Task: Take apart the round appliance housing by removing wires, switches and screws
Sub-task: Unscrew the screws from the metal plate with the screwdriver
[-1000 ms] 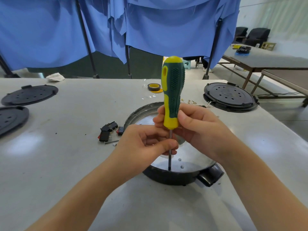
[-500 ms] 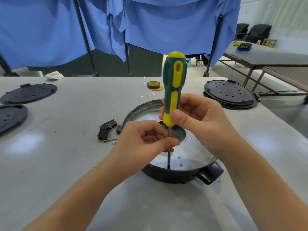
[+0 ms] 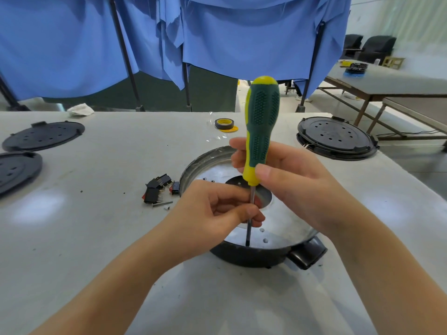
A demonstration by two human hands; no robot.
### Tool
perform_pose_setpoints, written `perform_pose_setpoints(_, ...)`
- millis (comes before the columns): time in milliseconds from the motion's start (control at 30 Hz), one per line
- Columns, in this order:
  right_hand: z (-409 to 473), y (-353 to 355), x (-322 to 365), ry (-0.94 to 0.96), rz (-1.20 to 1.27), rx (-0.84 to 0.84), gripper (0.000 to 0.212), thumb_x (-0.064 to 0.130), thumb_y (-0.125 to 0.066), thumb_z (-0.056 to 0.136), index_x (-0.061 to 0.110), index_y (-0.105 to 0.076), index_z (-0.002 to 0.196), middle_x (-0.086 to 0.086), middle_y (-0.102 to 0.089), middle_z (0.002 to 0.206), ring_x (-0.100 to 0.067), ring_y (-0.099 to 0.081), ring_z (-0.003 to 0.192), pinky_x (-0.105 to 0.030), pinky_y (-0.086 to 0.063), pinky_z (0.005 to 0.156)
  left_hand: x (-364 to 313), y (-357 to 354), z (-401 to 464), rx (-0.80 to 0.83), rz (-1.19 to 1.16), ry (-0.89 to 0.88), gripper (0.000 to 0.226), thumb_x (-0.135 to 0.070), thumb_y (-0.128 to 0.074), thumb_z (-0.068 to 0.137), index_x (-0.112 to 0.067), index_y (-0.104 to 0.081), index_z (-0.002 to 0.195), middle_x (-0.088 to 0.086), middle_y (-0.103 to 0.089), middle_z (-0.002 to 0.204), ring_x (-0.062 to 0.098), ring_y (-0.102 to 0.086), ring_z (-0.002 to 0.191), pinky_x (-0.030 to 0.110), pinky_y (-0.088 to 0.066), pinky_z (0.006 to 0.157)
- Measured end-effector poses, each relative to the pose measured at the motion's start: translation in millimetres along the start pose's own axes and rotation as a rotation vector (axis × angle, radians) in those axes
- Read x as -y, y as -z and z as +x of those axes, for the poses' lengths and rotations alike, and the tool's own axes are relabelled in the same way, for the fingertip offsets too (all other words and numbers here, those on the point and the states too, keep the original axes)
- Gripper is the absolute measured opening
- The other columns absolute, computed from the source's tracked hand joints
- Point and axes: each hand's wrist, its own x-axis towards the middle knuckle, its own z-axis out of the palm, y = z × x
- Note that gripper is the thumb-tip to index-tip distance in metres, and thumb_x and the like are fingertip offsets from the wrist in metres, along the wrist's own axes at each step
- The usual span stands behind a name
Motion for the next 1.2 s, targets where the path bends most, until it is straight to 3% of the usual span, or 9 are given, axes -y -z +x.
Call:
perform_pose_setpoints(167,0,-3,2,0.113,-0.002,-0.181,0.031,0.016,-0.07,0.07,0.02,-0.069,0.101,0.002,-0.073,0.09,-0.01,-0.068,0.083,-0.021,-0.056,0.07,0,-1,1,-0.039,0.03,-0.028,0.019,0.002,-0.07,0.08,-0.017,-0.074,0.08,0.002,-0.076,0.075,0.018,-0.074,0.073,0.023,-0.057,0.072)
perform_pose_setpoints(367,-3,-4,6,0.08,0.006,-0.029,0.031,0.008,-0.058,0.087,0.013,-0.061,0.118,0.0,-0.072,0.103,-0.015,-0.067,0.102,-0.025,-0.053,0.083,1,-3,2,-0.111,0.049,-0.054,0.009,-0.019,-0.08,0.064,-0.019,-0.072,0.065,0.002,-0.073,0.066,0.023,-0.073,0.064,0.034,-0.06,0.068)
perform_pose_setpoints(467,-1,-8,7,0.107,-0.05,-0.107,0.033,0.012,-0.073,0.075,0.015,-0.066,0.106,-0.004,-0.072,0.1,-0.01,-0.065,0.088,-0.023,-0.055,0.076,3,-4,3,-0.103,0.104,-0.068,0.015,-0.023,-0.083,0.065,-0.018,-0.07,0.07,0.001,-0.071,0.066,0.025,-0.071,0.065,0.032,-0.06,0.065)
perform_pose_setpoints(567,-2,-7,8,0.129,-0.029,-0.161,0.038,0.012,-0.07,0.068,0.011,-0.065,0.106,-0.018,-0.07,0.092,-0.018,-0.068,0.081,-0.028,-0.059,0.074,5,-4,3,-0.105,0.099,-0.047,0.016,-0.029,-0.081,0.066,-0.02,-0.07,0.074,-0.001,-0.072,0.069,0.022,-0.072,0.068,0.031,-0.06,0.068)
perform_pose_setpoints(633,-2,-4,9,0.111,0.013,-0.114,0.039,0.009,-0.066,0.074,0.009,-0.061,0.112,-0.011,-0.073,0.092,-0.02,-0.071,0.089,-0.027,-0.058,0.074,6,-3,3,-0.046,0.081,-0.038,0.008,-0.021,-0.078,0.075,-0.023,-0.073,0.081,-0.003,-0.075,0.079,0.016,-0.073,0.075,0.031,-0.06,0.074)
perform_pose_setpoints(733,-4,0,8,0.08,0.001,0.001,0.038,0.008,-0.054,0.087,0.01,-0.055,0.124,-0.005,-0.072,0.106,-0.02,-0.067,0.104,-0.028,-0.056,0.08,3,0,2,0.06,0.027,-0.023,0.02,-0.011,-0.063,0.085,-0.018,-0.07,0.103,-0.002,-0.076,0.095,0.016,-0.073,0.088,0.024,-0.057,0.079)
perform_pose_setpoints(900,-4,2,8,0.017,0.015,0.054,0.041,0.009,-0.051,0.09,0.018,-0.052,0.13,-0.002,-0.068,0.12,-0.017,-0.06,0.118,-0.03,-0.052,0.091,0,3,2,0.037,-0.034,0.008,0.018,-0.001,-0.066,0.083,-0.017,-0.073,0.089,0.002,-0.077,0.081,0.019,-0.074,0.08,0.022,-0.056,0.075)
perform_pose_setpoints(1033,-3,-3,9,0.034,-0.092,-0.038,0.039,0.012,-0.071,0.079,0.02,-0.063,0.117,0.004,-0.071,0.105,-0.013,-0.065,0.099,-0.019,-0.052,0.083,0,0,3,-0.047,0.007,-0.033,0.017,-0.002,-0.077,0.073,-0.019,-0.076,0.075,0.002,-0.075,0.072,0.02,-0.074,0.07,0.023,-0.058,0.069)
perform_pose_setpoints(1200,-4,-2,10,0.079,-0.033,-0.091,0.038,0.006,-0.07,0.072,0.01,-0.064,0.108,-0.01,-0.073,0.096,-0.017,-0.068,0.087,-0.026,-0.057,0.078,5,-2,5,-0.112,0.043,-0.047,0.015,-0.018,-0.082,0.064,-0.013,-0.071,0.072,0.003,-0.073,0.068,0.022,-0.073,0.067,0.034,-0.06,0.07)
